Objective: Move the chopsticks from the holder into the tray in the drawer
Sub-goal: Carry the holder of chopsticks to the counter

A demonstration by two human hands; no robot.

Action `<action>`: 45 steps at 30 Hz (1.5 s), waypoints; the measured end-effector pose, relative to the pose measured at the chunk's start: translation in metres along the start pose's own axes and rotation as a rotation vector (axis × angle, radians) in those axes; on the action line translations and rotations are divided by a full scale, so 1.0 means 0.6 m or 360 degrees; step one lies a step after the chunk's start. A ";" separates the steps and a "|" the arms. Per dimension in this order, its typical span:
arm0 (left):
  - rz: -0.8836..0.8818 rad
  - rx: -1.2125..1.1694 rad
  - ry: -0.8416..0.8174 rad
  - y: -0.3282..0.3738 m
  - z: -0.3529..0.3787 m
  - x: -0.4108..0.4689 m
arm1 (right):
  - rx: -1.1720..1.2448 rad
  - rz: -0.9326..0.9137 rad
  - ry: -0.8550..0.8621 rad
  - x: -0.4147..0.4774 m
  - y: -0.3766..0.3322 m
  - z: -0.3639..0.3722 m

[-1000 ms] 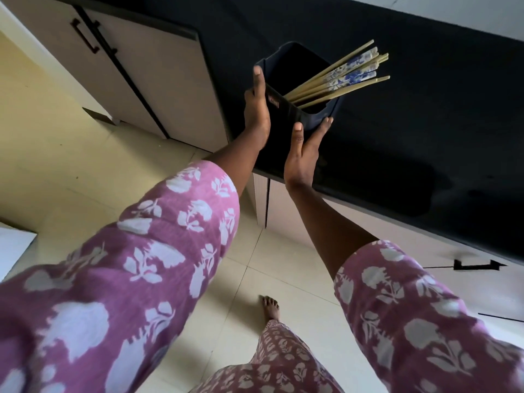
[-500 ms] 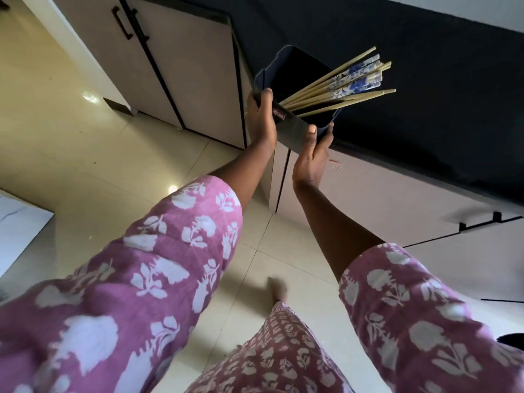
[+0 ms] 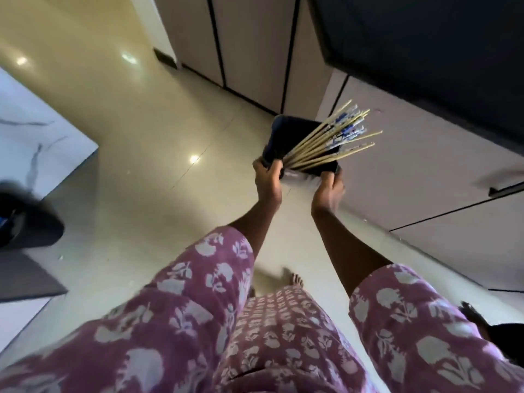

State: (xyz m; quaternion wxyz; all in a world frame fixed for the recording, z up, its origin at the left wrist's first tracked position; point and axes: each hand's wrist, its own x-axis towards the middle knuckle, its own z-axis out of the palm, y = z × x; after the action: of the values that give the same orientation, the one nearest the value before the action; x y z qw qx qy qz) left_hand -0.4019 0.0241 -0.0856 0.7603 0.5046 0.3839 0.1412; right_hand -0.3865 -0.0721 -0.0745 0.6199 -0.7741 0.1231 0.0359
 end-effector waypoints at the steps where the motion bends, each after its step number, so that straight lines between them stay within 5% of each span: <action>1: -0.0048 -0.0008 0.0072 -0.020 -0.029 -0.017 | -0.0027 0.0018 -0.0061 -0.020 0.017 0.001; 6: -0.0192 -0.0150 0.0462 -0.124 -0.139 -0.105 | -0.0070 0.0117 -0.0356 -0.103 0.097 -0.003; 18: -0.0283 -0.0633 0.1517 -0.305 -0.255 -0.385 | -0.0633 -0.0220 -0.1691 -0.273 0.240 -0.040; 33: 0.0009 -0.1720 0.2590 -0.457 -0.309 -0.709 | -0.1072 -0.0776 -0.3087 -0.601 0.314 -0.138; 45: 0.0257 -0.1837 0.3083 -0.543 -0.408 -0.964 | -0.1138 -0.0984 -0.3619 -0.909 0.373 -0.260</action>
State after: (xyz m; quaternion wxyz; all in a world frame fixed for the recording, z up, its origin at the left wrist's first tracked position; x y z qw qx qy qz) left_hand -1.0210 -0.3099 -0.1635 0.2504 -0.2206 0.6553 0.6777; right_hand -0.9815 -0.1884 -0.1380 0.1101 -0.4254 -0.6918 0.5729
